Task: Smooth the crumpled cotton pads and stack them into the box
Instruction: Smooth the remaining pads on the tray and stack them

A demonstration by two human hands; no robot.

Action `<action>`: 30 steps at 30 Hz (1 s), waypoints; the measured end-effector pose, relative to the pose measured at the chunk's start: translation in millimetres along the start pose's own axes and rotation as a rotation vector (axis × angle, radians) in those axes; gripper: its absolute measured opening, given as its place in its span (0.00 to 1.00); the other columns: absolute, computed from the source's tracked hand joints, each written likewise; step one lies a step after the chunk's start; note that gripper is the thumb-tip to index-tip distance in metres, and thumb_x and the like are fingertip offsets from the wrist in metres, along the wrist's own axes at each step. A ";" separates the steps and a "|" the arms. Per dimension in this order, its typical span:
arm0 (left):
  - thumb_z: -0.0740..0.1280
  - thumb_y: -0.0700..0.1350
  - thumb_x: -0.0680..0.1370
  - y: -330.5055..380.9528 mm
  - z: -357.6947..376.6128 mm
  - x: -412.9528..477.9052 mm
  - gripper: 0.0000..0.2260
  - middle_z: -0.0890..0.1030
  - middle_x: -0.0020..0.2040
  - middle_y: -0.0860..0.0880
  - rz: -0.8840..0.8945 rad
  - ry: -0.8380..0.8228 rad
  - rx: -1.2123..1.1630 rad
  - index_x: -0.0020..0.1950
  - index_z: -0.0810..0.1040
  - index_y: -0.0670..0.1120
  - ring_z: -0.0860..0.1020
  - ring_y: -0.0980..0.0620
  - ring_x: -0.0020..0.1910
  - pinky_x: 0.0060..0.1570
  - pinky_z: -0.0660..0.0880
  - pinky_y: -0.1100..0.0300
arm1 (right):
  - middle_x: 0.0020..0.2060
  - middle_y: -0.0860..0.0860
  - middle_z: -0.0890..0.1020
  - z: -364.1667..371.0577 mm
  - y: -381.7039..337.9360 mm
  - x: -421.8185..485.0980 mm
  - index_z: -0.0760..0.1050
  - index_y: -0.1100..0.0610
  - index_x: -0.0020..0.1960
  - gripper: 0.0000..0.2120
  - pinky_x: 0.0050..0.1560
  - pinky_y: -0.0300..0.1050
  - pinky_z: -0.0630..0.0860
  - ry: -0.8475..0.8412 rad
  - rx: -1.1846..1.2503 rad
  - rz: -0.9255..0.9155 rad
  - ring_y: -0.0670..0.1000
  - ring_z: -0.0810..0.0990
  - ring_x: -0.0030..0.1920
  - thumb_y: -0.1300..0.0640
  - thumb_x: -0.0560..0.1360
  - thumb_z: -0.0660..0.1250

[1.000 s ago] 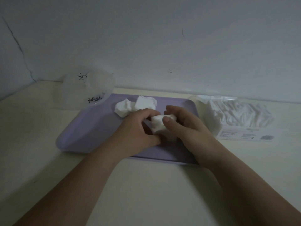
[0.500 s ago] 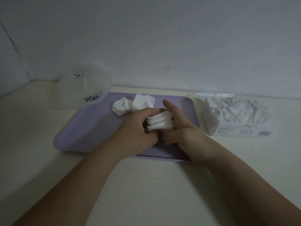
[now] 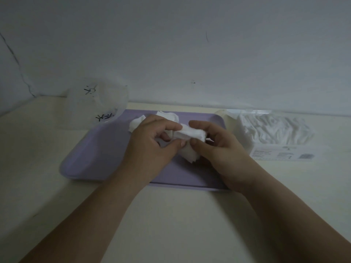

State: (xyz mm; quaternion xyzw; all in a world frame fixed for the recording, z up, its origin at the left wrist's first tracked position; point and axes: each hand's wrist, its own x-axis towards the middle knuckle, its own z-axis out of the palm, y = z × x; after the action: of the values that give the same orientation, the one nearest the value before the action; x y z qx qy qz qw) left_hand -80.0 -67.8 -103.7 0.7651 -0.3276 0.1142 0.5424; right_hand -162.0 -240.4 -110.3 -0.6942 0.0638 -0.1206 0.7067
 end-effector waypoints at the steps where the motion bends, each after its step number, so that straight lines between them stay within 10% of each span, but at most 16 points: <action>1: 0.80 0.44 0.70 0.4 -0.1 -0.2 0.12 0.79 0.49 0.56 0.026 0.008 0.017 0.49 0.85 0.55 0.80 0.51 0.41 0.42 0.77 0.60 | 0.58 0.60 0.85 0.3 0.5 0.1 0.82 0.46 0.63 0.17 0.58 0.57 0.83 -0.012 0.026 0.001 0.54 0.84 0.52 0.62 0.78 0.72; 14: 0.77 0.36 0.72 6.7 -2.2 -5.0 0.08 0.83 0.42 0.57 0.010 0.069 0.091 0.43 0.82 0.48 0.78 0.61 0.41 0.42 0.70 0.73 | 0.52 0.55 0.87 -3.6 -3.5 0.8 0.80 0.57 0.64 0.21 0.54 0.44 0.83 -0.133 0.250 0.020 0.53 0.84 0.53 0.75 0.75 0.69; 30: 0.75 0.36 0.76 15.6 -2.5 -3.2 0.13 0.86 0.44 0.58 -0.094 0.042 -0.101 0.48 0.82 0.55 0.83 0.60 0.42 0.43 0.76 0.71 | 0.64 0.66 0.81 -6.3 2.2 5.8 0.79 0.60 0.67 0.20 0.69 0.66 0.73 -0.073 0.250 0.006 0.63 0.81 0.61 0.63 0.76 0.68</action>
State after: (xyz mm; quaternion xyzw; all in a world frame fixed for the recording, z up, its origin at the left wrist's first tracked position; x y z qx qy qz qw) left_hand -91.7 -67.4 -92.7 0.7486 -0.2851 0.0880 0.5920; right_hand -157.9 -248.0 -112.2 -0.6044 0.0248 -0.1002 0.7899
